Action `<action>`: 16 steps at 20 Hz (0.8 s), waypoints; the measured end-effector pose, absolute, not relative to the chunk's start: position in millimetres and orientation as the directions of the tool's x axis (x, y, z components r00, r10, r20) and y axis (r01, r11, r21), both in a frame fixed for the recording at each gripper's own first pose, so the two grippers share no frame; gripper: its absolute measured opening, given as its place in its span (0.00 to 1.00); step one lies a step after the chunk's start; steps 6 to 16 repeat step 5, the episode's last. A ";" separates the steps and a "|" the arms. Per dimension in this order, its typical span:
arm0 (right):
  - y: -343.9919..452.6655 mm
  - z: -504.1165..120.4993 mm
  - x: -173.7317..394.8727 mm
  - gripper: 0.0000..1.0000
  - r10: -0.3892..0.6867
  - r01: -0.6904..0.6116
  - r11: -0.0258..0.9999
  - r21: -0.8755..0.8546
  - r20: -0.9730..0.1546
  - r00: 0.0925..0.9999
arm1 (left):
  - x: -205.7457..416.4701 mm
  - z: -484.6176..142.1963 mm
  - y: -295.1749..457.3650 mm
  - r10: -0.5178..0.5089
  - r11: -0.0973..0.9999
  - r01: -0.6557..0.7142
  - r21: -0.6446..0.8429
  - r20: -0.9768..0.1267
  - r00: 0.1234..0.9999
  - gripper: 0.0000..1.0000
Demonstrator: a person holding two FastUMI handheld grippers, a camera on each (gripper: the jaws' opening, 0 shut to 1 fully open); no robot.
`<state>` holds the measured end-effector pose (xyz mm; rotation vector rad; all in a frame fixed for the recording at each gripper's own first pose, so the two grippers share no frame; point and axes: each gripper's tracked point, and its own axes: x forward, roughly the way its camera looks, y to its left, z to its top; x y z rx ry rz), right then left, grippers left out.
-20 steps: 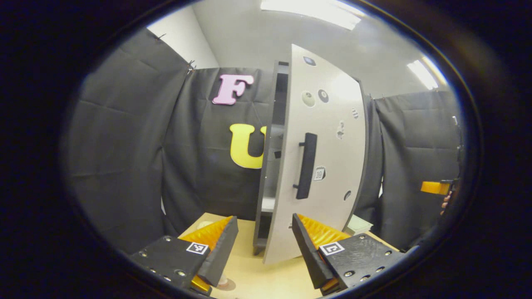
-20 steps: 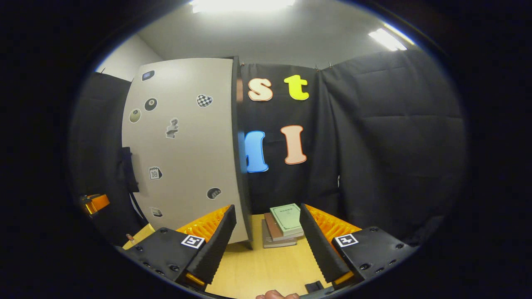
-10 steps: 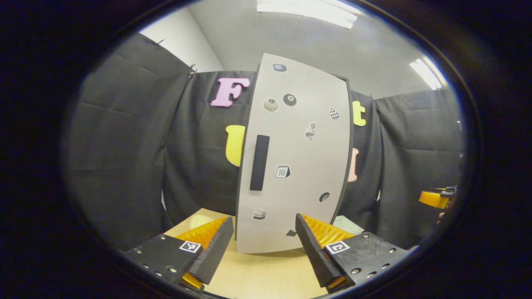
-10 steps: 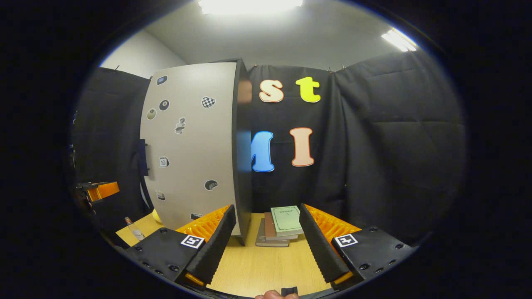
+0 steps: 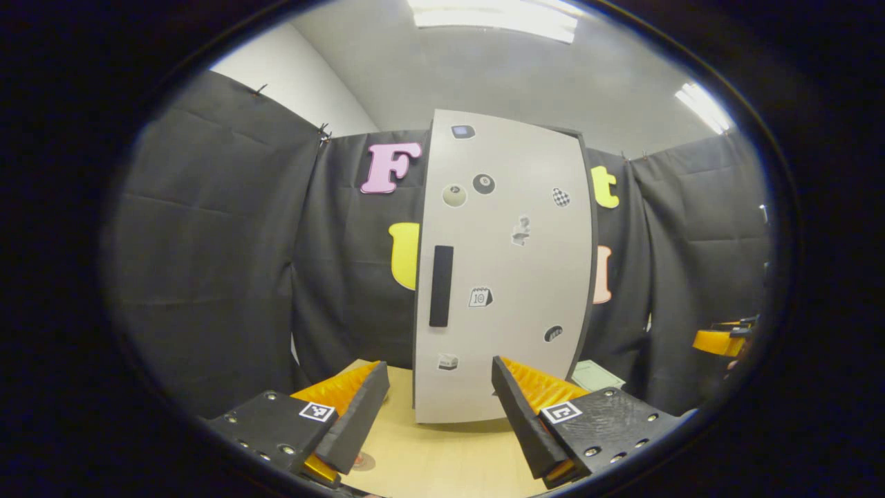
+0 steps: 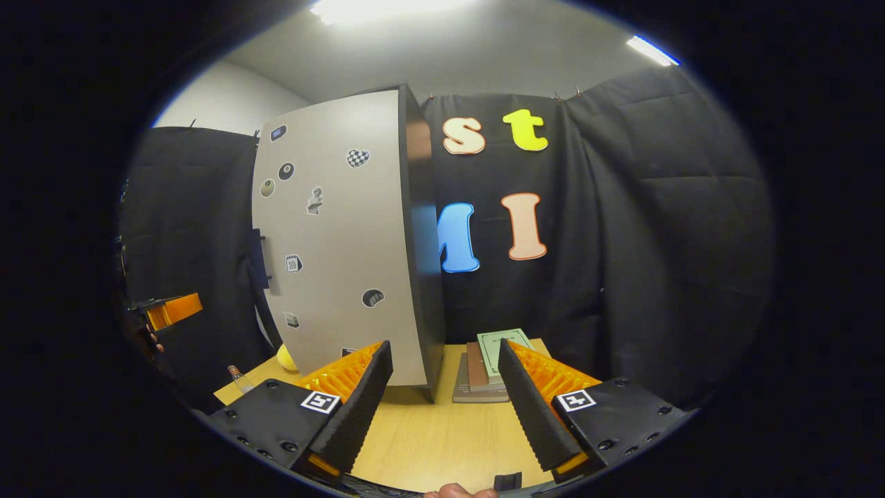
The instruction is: Open the cabinet door with the right hand, grasp the bottle in the cabinet with the left hand and place it on the coaster, then close the cabinet door with the right hand.
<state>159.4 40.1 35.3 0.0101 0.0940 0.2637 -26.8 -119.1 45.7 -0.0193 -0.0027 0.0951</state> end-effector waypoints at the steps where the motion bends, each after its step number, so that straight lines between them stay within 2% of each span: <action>1: 39.8 36.1 161.4 0.98 0.252 -0.252 0.968 0.020 -0.089 0.963 | -23.4 46.0 -114.0 0.097 0.995 -0.097 -0.036 0.009 0.995 0.88; 4: 39.9 31.6 173.0 0.98 0.219 -0.218 0.976 0.019 -0.097 0.971 | -16.3 42.1 -98.6 0.108 0.993 -0.108 -0.054 -0.005 0.994 0.88; 5: 44.5 29.3 175.8 0.92 0.225 -0.222 0.974 0.039 -0.109 0.968 | -12.4 41.9 -93.7 0.116 0.992 -0.116 -0.048 -0.005 0.993 0.88; 16: 44.5 29.3 175.8 0.92 0.225 -0.222 0.974 0.039 -0.109 0.968 | -12.4 41.9 -93.7 0.116 0.992 -0.116 -0.048 -0.005 0.993 0.88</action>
